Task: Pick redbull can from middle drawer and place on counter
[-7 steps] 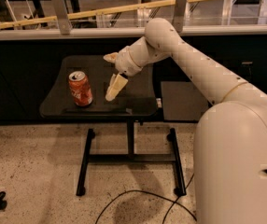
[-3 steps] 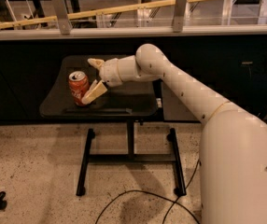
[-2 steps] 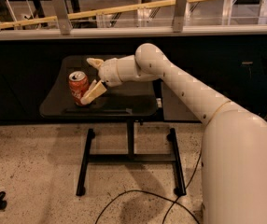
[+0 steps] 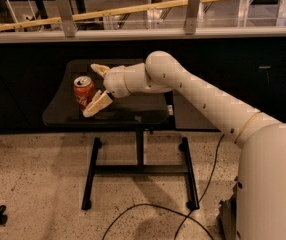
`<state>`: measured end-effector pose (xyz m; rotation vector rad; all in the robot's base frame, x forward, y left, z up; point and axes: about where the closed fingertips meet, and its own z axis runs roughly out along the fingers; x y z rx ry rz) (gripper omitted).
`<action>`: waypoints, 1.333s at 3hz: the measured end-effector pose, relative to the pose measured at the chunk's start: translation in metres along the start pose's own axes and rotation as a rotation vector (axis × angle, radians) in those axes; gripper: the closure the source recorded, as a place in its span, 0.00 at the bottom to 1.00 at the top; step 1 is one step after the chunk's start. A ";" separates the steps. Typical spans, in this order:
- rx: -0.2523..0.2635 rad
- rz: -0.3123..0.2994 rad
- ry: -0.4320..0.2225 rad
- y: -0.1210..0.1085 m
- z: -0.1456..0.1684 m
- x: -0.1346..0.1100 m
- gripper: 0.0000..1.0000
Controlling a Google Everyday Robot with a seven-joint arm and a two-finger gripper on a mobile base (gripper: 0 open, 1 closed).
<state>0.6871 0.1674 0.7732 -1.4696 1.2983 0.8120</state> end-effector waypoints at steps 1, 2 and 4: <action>0.001 0.001 0.001 -0.001 0.000 0.001 0.00; 0.005 0.009 0.009 -0.002 -0.001 0.006 0.00; 0.000 0.022 0.011 -0.004 0.008 0.016 0.00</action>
Offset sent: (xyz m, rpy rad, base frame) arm 0.0097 -0.0159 -0.0111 -0.0191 0.0166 -0.0361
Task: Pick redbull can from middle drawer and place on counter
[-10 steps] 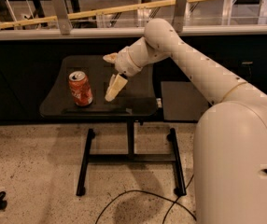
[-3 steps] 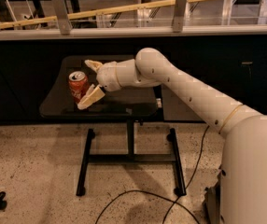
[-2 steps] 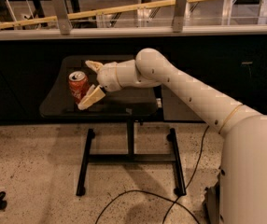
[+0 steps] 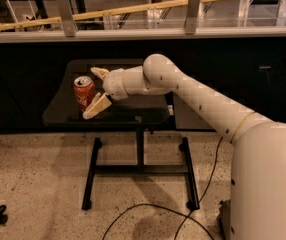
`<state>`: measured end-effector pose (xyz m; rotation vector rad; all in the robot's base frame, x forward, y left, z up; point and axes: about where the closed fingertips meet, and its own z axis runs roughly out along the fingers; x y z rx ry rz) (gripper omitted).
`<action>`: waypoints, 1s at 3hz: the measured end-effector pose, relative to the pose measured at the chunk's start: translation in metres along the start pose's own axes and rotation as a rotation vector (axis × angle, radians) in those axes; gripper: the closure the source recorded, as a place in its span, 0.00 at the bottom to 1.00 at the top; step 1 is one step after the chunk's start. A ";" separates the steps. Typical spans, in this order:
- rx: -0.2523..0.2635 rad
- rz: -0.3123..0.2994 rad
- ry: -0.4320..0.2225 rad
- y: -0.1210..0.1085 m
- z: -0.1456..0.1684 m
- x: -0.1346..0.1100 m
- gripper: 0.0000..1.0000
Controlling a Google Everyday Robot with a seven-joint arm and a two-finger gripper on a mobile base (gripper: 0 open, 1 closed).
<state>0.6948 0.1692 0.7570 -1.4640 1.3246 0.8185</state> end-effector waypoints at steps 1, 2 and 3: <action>-0.019 -0.010 -0.021 0.003 0.014 -0.006 0.04; -0.020 -0.011 -0.022 0.003 0.015 -0.006 0.12; -0.020 -0.011 -0.022 0.003 0.015 -0.006 0.31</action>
Offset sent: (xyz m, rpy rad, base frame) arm -0.0017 0.0234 0.0033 0.0262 -0.0155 0.0383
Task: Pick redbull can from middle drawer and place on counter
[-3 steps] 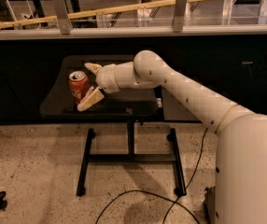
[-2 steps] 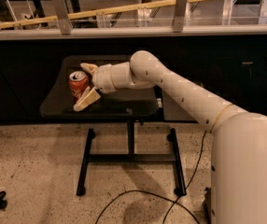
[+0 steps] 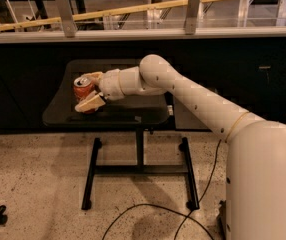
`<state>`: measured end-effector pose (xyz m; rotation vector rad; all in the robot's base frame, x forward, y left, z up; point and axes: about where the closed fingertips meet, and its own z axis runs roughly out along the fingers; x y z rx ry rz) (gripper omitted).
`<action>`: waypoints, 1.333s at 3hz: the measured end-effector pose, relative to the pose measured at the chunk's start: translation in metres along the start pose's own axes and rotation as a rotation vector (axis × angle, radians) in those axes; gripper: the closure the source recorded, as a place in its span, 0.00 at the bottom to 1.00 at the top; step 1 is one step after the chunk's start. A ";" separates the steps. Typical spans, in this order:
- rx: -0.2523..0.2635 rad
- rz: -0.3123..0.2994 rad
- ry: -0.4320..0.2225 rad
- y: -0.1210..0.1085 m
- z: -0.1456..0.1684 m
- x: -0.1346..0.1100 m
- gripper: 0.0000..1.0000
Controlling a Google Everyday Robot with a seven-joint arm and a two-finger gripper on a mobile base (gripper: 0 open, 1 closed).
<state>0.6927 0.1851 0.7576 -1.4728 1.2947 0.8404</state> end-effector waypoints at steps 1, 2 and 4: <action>0.000 0.000 0.000 0.000 0.000 0.000 0.54; 0.000 0.000 0.000 0.000 0.000 0.000 0.77; -0.009 -0.018 0.005 -0.012 0.000 -0.015 1.00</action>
Offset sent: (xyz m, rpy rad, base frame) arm 0.0000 0.0000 0.0000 0.0000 0.0000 0.0000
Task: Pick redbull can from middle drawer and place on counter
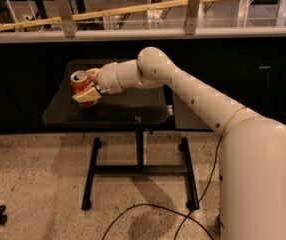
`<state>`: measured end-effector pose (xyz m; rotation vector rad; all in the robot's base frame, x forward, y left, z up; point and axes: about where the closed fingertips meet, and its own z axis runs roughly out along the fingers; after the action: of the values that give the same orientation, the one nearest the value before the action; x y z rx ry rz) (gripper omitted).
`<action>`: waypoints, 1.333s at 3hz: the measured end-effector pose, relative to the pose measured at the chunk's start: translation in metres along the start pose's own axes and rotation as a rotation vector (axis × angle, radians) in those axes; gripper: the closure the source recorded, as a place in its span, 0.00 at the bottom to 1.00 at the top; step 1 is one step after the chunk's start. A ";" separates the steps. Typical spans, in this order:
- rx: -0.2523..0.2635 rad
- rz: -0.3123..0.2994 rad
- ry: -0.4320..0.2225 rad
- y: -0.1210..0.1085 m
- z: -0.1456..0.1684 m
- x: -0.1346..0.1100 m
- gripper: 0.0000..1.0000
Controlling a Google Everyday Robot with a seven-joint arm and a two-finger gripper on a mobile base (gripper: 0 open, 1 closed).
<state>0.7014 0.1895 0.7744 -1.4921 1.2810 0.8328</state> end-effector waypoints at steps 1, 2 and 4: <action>-0.026 -0.016 0.031 -0.009 -0.001 -0.009 1.00; -0.055 -0.022 0.066 -0.012 -0.005 -0.010 1.00; -0.076 -0.033 0.101 -0.014 -0.015 -0.011 1.00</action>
Offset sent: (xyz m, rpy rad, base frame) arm 0.0151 -0.0123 0.0195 -0.1275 -0.0014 0.0570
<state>0.7114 0.1781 0.7924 -1.6290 1.3072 0.8007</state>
